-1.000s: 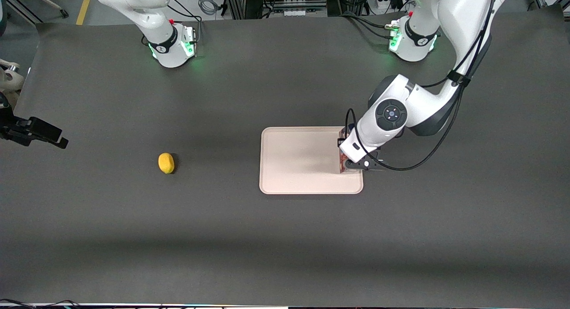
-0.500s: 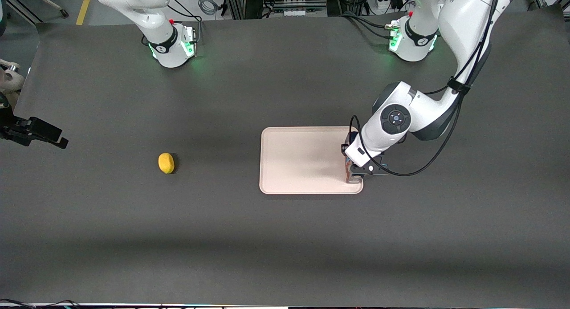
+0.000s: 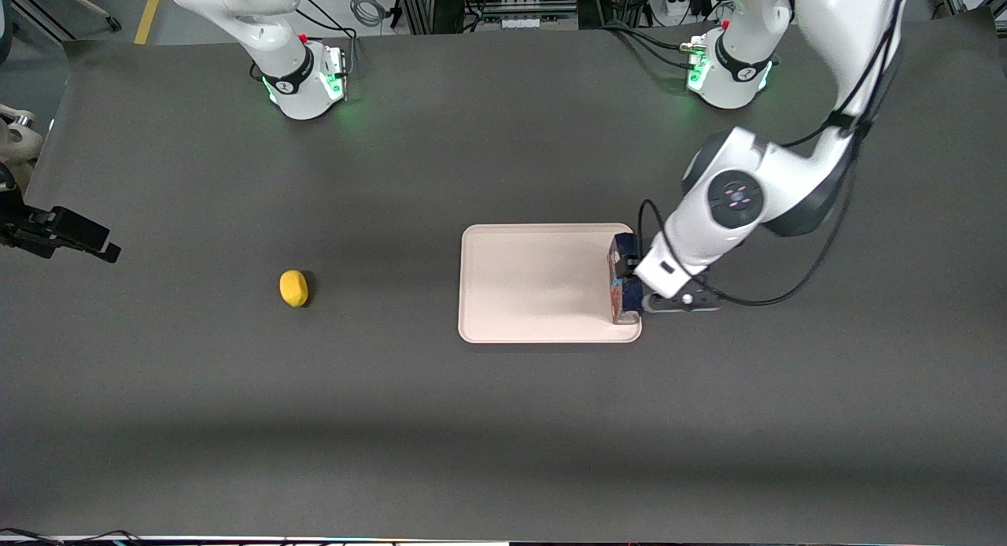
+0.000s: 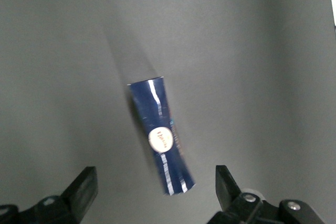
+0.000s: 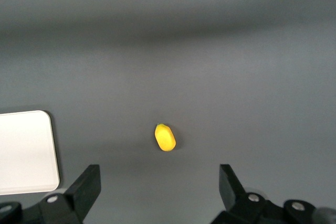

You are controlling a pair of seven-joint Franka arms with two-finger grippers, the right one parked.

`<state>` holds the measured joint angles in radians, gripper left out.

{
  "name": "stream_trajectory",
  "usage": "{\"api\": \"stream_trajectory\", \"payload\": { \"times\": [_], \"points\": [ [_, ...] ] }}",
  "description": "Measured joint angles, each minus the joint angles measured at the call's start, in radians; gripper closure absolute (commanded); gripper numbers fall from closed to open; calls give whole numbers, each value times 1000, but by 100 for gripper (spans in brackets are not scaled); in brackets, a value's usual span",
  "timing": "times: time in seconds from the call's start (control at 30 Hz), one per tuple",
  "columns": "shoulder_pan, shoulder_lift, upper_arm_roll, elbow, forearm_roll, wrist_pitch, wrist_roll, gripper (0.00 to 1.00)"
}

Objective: Place cookie box on tray

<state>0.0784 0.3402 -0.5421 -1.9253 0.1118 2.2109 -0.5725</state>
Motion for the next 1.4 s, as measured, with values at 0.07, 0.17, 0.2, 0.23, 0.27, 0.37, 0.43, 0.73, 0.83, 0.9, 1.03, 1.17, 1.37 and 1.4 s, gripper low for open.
{"api": "stream_trajectory", "payload": {
  "times": [0.07, 0.17, 0.2, 0.23, 0.27, 0.37, 0.43, 0.73, 0.83, 0.9, 1.03, 1.17, 1.37, 1.4],
  "points": [
    [2, -56, 21, 31, -38, -74, 1, 0],
    [4, -149, 62, 87, -67, -213, 7, 0],
    [5, -182, 78, 109, -72, -271, 14, 0],
    [5, -213, 94, 132, -75, -328, 27, 0],
    [5, -243, 112, 158, -78, -391, 44, 0],
    [6, -320, 178, 241, -84, -581, 124, 0],
    [7, -362, 233, 299, -86, -709, 212, 0],
    [25, -528, 448, 293, -89, -883, 608, 0],
    [29, -580, 479, 193, -90, -825, 666, 0],
    [29, -615, 485, 106, -92, -761, 681, 0],
    [27, -667, 481, -45, -96, -654, 690, 0],
    [26, -688, 477, -106, -98, -617, 691, 0],
    [25, -695, 475, -108, -99, -607, 697, 0],
    [24, -695, 475, -106, -99, -606, 698, 0]
  ]
}}
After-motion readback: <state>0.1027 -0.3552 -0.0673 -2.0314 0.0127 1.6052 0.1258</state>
